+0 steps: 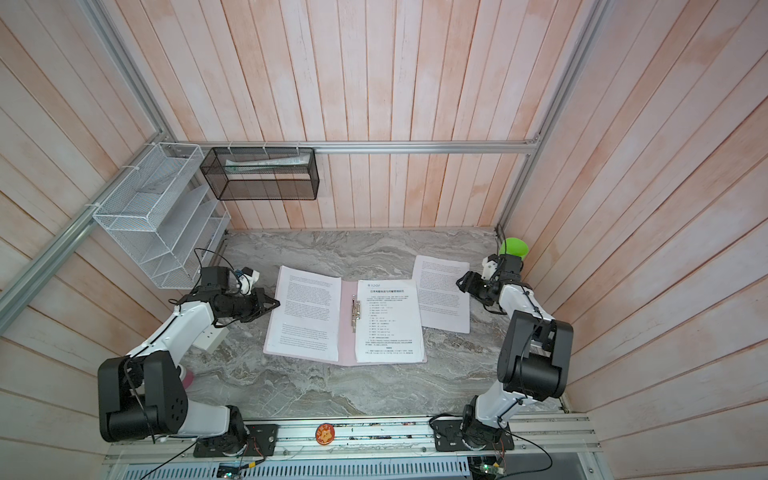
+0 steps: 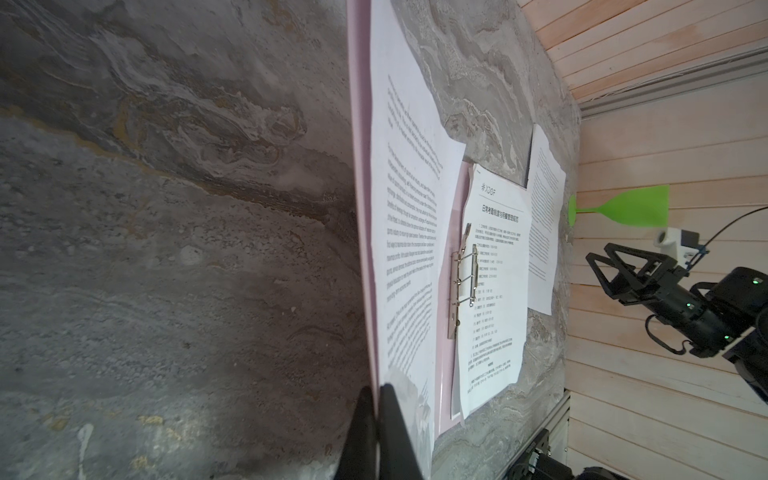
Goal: Put the files into the folder
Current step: 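Move the right gripper to the remaining white sheet near the green cup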
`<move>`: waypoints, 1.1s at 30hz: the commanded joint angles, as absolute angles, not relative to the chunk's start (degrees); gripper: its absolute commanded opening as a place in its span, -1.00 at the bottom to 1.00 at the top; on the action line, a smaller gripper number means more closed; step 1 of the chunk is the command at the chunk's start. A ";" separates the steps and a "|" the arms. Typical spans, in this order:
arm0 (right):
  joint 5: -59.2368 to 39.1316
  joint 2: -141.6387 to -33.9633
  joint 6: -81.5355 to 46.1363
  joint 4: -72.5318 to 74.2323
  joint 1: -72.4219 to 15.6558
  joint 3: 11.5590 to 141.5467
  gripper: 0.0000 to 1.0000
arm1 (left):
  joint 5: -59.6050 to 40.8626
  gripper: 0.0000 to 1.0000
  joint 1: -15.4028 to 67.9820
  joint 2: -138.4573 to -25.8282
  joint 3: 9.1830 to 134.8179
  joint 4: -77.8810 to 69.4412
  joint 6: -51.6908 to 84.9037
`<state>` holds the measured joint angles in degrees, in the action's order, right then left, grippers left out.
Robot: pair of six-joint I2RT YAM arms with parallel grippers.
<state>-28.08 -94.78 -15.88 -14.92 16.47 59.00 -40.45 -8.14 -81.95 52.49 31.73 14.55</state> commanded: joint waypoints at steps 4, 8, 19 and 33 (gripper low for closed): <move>-35.27 -99.04 -17.53 -9.87 23.20 57.06 0.26 | -40.49 -1.00 -8.17 -82.34 53.26 32.19 13.16; -37.65 -101.47 -18.14 -9.36 25.33 56.79 0.14 | -40.69 -1.00 -8.16 -82.59 53.39 32.19 13.18; -42.26 -102.39 -20.16 -7.22 26.08 52.84 0.06 | -41.39 -1.00 -8.17 -82.80 53.09 31.88 13.43; -44.20 -105.48 -19.40 -6.59 24.96 51.89 0.05 | -41.66 -1.00 -8.17 -82.87 52.84 31.60 13.58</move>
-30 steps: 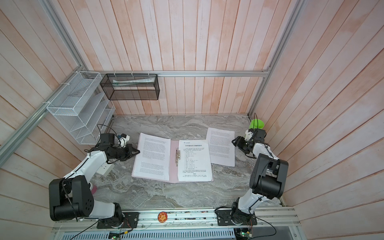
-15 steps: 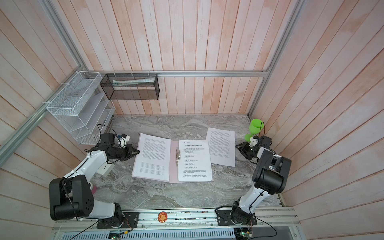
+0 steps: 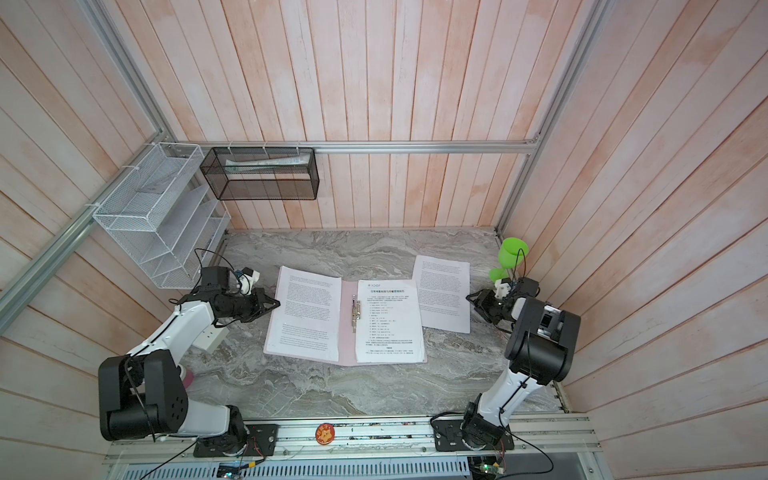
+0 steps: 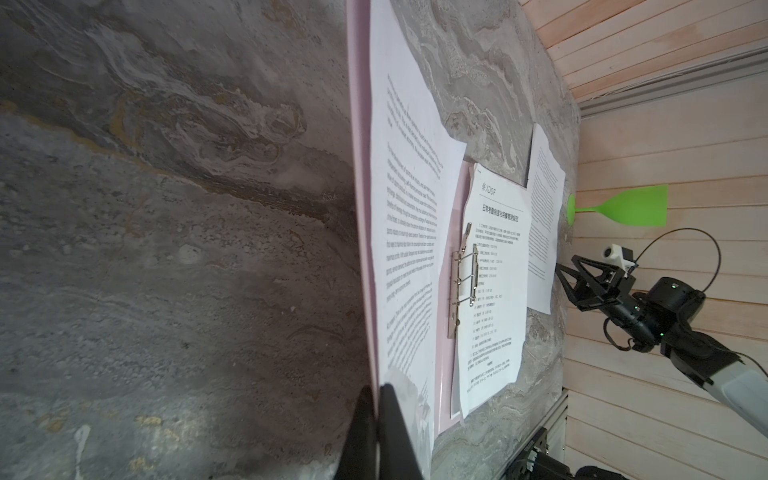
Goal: Put the files into the folder
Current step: 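Move the right gripper to the remaining white sheet near the green cup, then lower the right gripper and pinch the white sheet's edge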
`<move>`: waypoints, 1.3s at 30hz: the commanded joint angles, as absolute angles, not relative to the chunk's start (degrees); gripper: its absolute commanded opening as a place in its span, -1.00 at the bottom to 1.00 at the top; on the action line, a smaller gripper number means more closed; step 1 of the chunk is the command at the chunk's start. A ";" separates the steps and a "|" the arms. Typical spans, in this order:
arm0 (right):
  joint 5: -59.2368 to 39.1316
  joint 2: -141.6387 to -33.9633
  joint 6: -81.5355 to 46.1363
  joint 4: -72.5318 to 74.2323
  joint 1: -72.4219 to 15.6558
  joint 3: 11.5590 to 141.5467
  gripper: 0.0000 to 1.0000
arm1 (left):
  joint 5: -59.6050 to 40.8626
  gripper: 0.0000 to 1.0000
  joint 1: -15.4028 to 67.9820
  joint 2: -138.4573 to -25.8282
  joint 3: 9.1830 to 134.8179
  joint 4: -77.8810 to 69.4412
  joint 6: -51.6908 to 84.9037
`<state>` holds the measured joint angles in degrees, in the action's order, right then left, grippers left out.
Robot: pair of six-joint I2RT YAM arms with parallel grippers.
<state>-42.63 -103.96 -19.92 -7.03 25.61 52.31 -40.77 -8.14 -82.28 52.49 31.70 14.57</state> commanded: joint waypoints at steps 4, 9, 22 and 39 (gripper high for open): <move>-45.57 -107.99 -18.90 -6.71 23.76 52.95 0.03 | -41.84 -1.00 -8.17 -82.94 52.91 31.50 13.62; -47.37 -111.30 -18.62 -6.67 22.85 53.65 0.01 | -41.84 -1.00 -8.17 -83.04 52.83 31.57 13.65; -53.72 -117.75 -18.35 -6.83 18.98 56.38 -0.19 | -42.01 -1.00 -8.17 -83.48 52.83 31.48 13.58; -56.74 -119.86 -24.53 -1.05 15.15 59.00 -1.00 | -41.39 -1.00 -8.17 -82.79 52.56 31.64 13.57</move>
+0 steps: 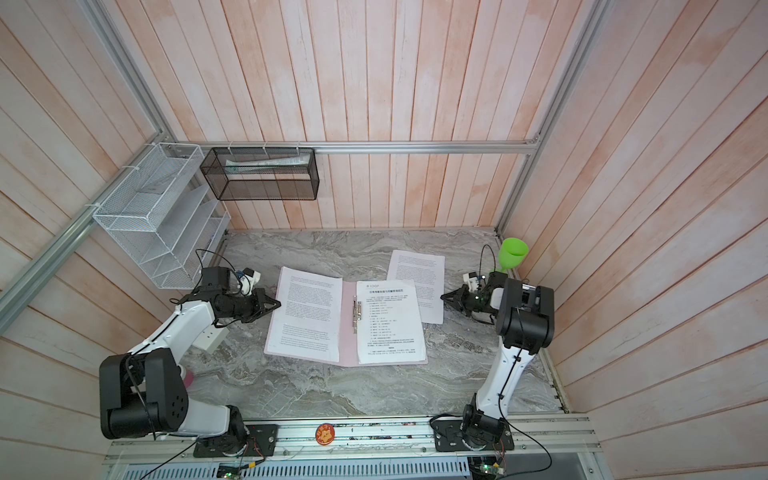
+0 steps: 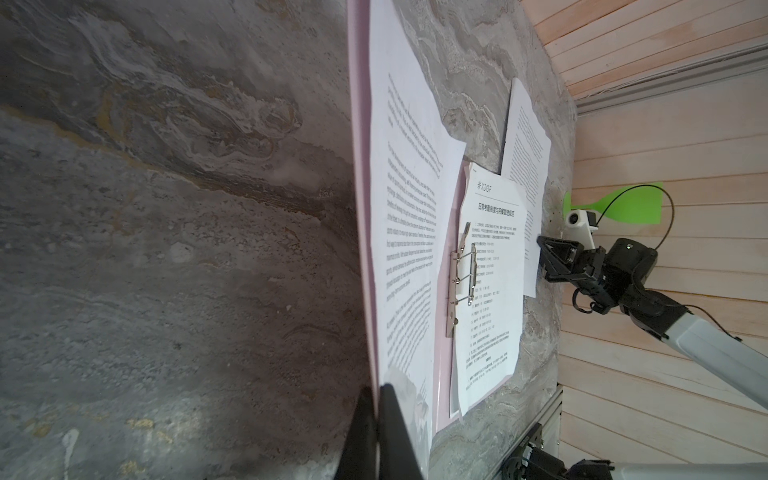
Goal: Put the files into the folder
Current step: 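Lower the right gripper and pinch the white sheet's edge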
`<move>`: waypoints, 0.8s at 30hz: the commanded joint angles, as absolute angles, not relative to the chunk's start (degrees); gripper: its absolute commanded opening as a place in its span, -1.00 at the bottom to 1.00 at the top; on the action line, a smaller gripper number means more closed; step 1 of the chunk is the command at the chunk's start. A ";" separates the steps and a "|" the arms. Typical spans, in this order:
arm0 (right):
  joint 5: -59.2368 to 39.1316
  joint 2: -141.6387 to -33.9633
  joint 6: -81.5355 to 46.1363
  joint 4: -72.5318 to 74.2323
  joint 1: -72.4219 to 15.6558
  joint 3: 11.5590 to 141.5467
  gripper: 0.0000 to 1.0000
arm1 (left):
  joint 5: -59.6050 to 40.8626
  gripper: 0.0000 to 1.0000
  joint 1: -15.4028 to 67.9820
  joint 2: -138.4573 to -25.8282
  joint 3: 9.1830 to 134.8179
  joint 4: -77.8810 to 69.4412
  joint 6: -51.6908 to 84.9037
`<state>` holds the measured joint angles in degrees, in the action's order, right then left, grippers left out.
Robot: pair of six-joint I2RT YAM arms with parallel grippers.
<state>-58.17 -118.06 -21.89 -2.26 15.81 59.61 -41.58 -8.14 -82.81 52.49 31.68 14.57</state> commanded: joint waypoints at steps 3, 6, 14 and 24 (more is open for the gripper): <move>-59.26 -119.18 -30.69 5.96 15.28 57.72 -1.00 | -41.22 -1.00 -8.17 -82.70 52.65 31.71 13.55; -62.22 -118.13 -42.87 20.47 15.37 54.92 -1.00 | -41.07 -1.00 -8.17 -82.61 52.47 31.62 13.65; -58.86 -120.89 -42.66 14.90 14.59 63.08 -1.00 | -41.02 -1.00 -8.17 -82.61 52.43 31.28 13.99; -55.43 -111.02 -42.56 16.41 18.80 53.67 -1.00 | -41.22 -1.00 -8.17 -82.91 52.31 31.02 14.20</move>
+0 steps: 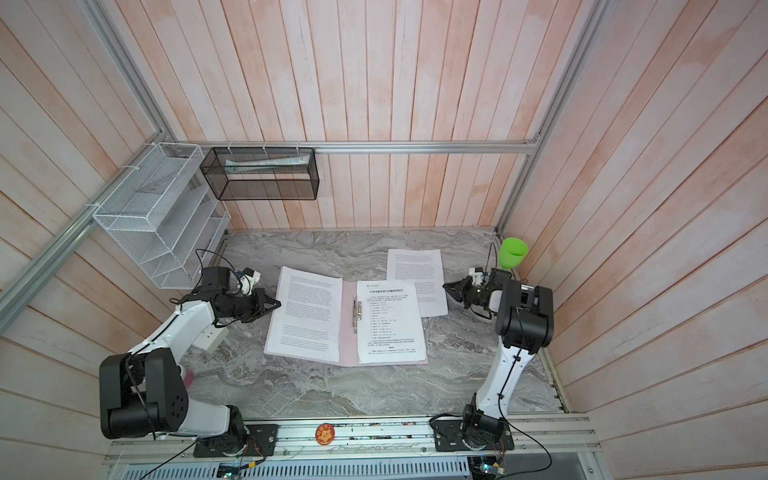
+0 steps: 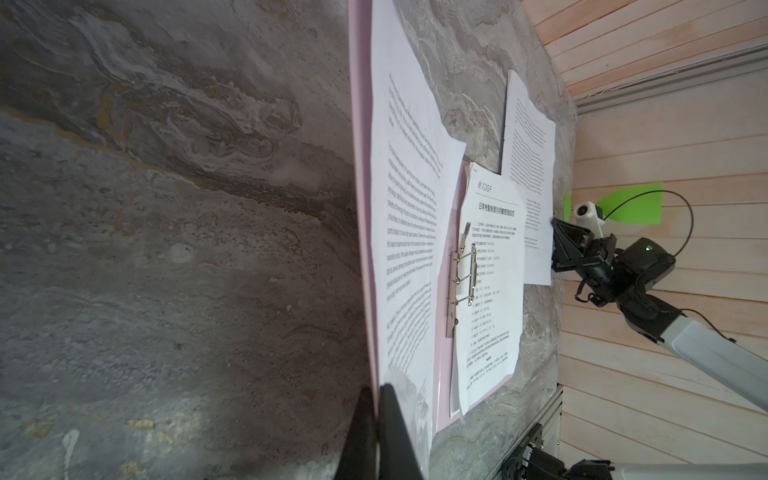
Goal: Put the files into the folder
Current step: 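Lower the right gripper and pinch the white sheet's edge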
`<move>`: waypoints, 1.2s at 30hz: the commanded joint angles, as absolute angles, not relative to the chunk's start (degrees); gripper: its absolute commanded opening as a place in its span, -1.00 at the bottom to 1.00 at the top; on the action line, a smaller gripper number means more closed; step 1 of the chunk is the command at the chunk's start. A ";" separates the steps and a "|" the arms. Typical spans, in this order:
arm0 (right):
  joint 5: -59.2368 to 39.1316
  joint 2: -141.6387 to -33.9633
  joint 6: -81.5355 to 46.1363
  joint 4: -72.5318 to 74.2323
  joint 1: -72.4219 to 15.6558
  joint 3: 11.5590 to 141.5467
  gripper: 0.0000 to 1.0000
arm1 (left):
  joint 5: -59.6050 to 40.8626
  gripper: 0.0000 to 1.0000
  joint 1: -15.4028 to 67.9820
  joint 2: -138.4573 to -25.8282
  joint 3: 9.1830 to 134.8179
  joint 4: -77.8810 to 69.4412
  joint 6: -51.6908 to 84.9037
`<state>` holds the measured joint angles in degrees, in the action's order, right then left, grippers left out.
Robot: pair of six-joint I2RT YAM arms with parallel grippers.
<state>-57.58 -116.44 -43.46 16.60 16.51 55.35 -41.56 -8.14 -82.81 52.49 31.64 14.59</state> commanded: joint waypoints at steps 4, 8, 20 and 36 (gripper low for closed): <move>-52.09 -106.93 -36.92 8.68 22.36 52.10 -1.00 | -41.48 -1.00 -8.17 -83.10 52.30 30.89 14.24; -48.55 -105.03 -31.12 1.30 23.05 51.42 -1.00 | -41.40 -1.00 -8.16 -82.90 52.30 31.00 14.22; -52.16 -96.99 -31.16 2.99 21.66 37.65 0.02 | -41.48 -1.00 -8.16 -83.08 52.54 31.15 14.02; -54.06 -112.08 -44.95 21.94 11.18 40.06 -0.27 | -40.69 -1.00 -8.17 -82.81 52.67 31.74 13.57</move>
